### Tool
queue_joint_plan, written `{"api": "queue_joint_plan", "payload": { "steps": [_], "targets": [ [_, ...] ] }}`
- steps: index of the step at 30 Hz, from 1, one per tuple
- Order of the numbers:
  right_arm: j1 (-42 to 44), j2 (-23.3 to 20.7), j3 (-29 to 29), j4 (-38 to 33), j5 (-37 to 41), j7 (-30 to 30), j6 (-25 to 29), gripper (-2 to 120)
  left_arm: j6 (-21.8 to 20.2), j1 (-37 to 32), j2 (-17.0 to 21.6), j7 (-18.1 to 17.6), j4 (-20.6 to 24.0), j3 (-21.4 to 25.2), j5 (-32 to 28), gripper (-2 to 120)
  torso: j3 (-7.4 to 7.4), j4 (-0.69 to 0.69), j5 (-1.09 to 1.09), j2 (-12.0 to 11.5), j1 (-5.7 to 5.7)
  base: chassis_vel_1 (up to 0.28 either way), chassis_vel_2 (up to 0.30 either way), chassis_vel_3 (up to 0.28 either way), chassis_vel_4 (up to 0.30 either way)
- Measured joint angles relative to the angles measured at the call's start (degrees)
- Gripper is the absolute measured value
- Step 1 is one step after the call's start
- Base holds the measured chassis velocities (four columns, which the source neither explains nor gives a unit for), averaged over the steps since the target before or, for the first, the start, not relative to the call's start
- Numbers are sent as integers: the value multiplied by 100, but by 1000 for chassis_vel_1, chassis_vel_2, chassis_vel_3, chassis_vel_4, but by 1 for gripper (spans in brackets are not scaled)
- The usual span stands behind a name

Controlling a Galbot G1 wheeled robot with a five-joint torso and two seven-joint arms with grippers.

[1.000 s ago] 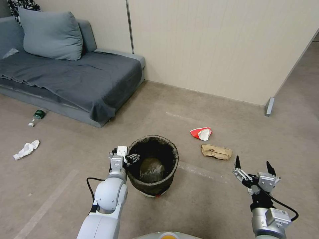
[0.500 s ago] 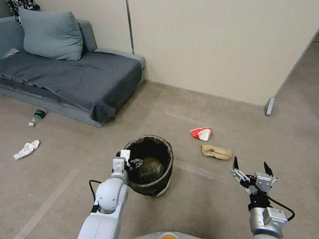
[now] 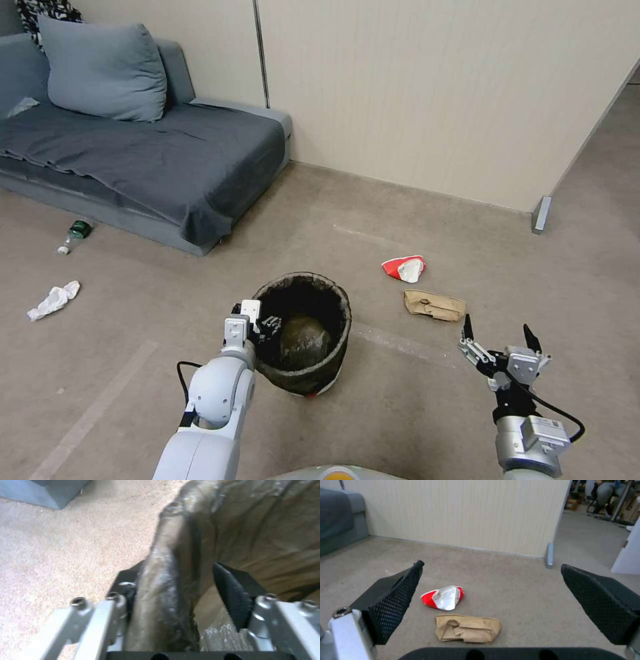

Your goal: Pick up the trash bin, then pick up the garbage from the floor and place it into the trash bin.

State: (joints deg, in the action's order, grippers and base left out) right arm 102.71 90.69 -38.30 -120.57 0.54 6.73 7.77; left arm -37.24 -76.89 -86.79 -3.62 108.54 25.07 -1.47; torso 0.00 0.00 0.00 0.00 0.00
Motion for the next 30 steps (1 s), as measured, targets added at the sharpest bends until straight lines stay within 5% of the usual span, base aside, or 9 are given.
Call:
{"api": "queue_joint_plan", "payload": {
  "steps": [11, 22, 30],
  "targets": [
    [5, -2, 60, 16, -46, 4, 40, 100, 22, -38, 15, -3, 81, 11, 14, 9, 0, 0, 0, 0, 0, 0, 0, 0, 0],
    [3, -27, 91, -54, -93, 48, 28, 100, 308, -123, 24, -77, 166, 69, 54, 8, 0, 0, 0, 0, 0, 0, 0, 0, 0],
    [-37, -52, 22, -171, 7, 31, 20, 100, 777, -333, 93, -139, 694, 208, 193, 6, 0, 1, 1, 0, 0, 0, 0, 0, 0]
  ]
}}
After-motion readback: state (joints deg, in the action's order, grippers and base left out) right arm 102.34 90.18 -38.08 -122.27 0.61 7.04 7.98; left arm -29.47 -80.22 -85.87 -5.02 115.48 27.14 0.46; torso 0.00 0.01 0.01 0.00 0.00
